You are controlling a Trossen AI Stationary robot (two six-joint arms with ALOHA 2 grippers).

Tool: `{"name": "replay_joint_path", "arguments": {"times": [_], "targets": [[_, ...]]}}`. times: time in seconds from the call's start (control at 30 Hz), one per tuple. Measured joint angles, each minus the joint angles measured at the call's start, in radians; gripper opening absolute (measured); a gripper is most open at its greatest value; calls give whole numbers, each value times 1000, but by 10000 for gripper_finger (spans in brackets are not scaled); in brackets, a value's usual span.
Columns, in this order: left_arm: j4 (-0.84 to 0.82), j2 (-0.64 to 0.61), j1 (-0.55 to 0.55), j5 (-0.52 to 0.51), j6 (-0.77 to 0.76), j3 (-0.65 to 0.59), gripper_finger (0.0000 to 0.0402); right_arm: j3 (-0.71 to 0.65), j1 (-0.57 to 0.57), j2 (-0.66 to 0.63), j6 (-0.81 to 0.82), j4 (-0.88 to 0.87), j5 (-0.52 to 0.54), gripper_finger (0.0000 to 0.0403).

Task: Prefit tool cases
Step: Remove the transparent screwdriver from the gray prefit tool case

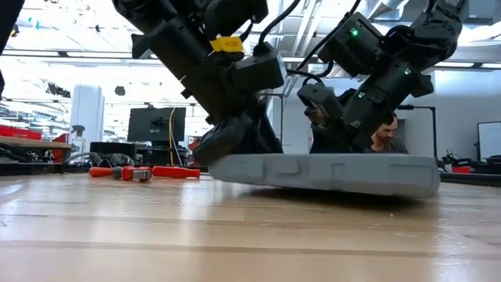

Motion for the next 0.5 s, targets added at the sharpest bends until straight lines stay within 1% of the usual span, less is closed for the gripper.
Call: {"name": "replay_joint_path", "arguments": {"times": [0.07, 0.17, 0.3, 0.43, 0.5], "targets": [[-3, 1, 0, 18, 4, 1, 132, 0, 0, 0, -2, 0, -3, 16], [-19, -1, 0, 14, -3, 2, 132, 1, 0, 1, -1, 1, -2, 16], [-44, -31, 0, 23, -4, 2, 132, 1, 0, 1, -1, 3, -2, 16], [-74, -47, -5, 79, -26, 3, 132, 1, 3, 1, -14, 3, -14, 16], [-95, -47, -5, 148, -51, 3, 132, 1, 4, 2, -16, 3, -15, 16]]}}
